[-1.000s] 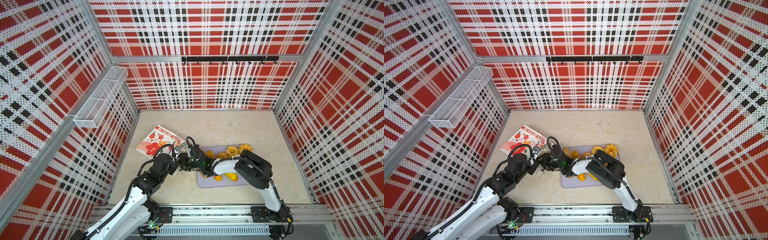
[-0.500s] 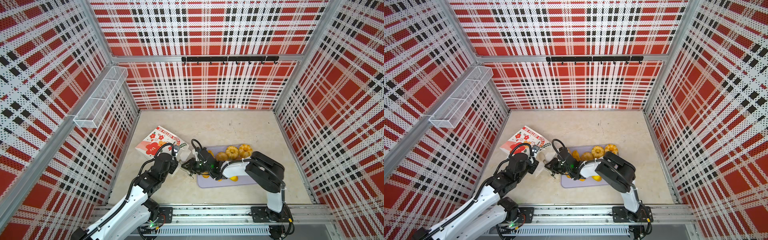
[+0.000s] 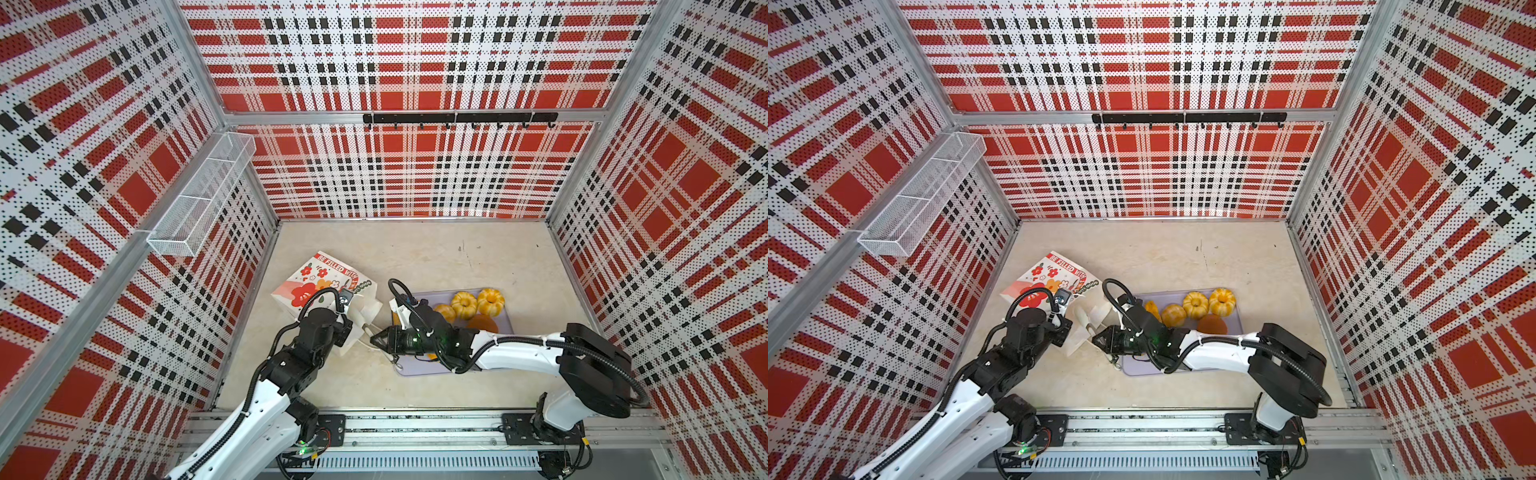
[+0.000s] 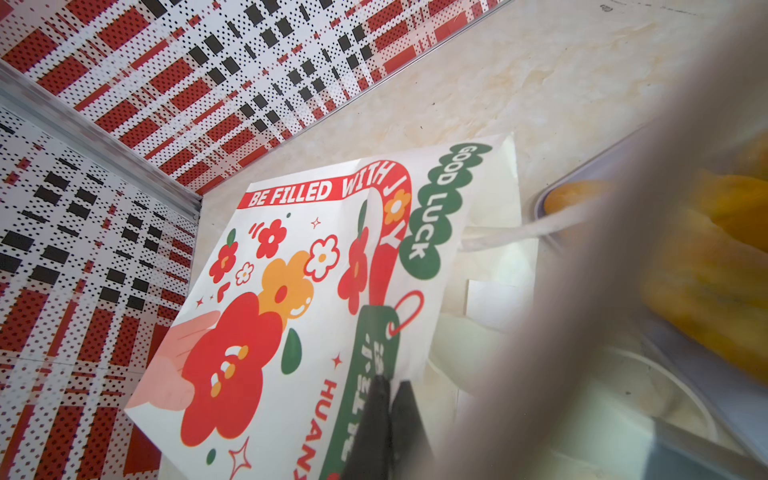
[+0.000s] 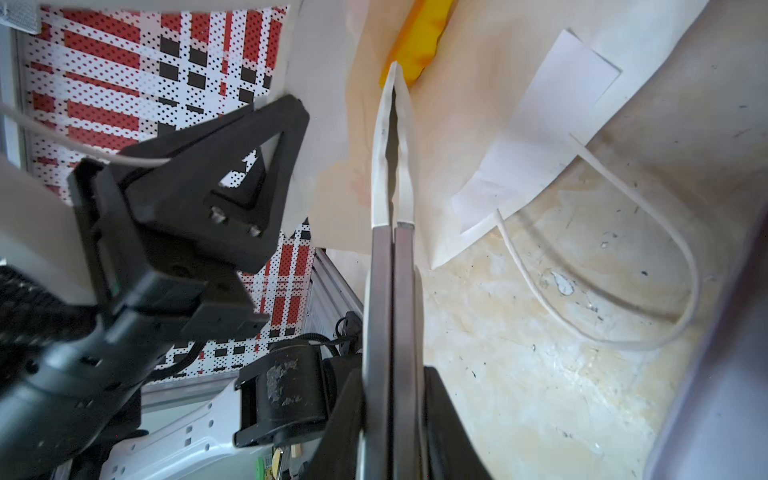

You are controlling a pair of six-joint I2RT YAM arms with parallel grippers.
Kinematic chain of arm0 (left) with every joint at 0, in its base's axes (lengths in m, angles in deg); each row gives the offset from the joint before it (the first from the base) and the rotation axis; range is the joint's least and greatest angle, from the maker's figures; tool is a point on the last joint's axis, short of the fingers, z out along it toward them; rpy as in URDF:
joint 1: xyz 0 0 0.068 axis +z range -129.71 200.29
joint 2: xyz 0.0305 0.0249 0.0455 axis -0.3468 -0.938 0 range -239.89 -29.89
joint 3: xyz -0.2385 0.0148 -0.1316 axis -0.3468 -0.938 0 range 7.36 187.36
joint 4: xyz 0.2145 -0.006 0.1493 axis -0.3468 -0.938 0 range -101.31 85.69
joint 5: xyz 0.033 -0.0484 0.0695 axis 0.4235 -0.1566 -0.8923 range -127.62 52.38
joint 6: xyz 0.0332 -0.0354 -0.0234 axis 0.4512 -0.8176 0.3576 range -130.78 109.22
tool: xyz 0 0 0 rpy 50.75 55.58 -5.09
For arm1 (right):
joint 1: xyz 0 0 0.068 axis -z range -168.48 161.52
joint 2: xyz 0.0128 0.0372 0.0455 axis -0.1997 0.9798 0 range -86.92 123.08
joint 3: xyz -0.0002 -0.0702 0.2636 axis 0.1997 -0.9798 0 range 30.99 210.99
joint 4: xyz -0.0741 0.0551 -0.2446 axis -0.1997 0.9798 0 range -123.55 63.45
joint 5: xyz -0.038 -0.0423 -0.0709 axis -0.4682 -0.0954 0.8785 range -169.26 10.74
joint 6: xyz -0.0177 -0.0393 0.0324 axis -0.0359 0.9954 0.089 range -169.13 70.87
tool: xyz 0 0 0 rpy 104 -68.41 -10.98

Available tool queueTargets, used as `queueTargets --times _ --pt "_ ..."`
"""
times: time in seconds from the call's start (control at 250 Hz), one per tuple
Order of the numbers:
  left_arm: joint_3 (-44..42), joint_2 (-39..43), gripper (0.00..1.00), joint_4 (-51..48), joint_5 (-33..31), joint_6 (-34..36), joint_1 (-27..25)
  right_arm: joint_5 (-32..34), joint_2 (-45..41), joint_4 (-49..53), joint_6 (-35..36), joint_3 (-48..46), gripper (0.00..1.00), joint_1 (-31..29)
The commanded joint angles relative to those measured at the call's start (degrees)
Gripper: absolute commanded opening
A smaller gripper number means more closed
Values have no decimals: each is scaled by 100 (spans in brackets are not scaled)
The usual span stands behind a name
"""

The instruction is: Take the fake bread out of the paper bag

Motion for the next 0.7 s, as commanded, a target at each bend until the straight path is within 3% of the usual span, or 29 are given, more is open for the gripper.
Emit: queueTargets --times 0.0,0.096,0.288,0.696 --pt "-72 119 0 151 122 -119 13 -215 513 -954 -312 362 22 14" --pt "-93 168 0 143 103 -109 -9 -313 1110 -1758 -847 577 29 -2" --pt "-117 187 0 156 129 -73 -67 -170 1904 -2376 -1397 1044 38 -47" --pt "-103 -17 0 196 186 47 -132 -237 2909 -2585 -1700 1909 50 222"
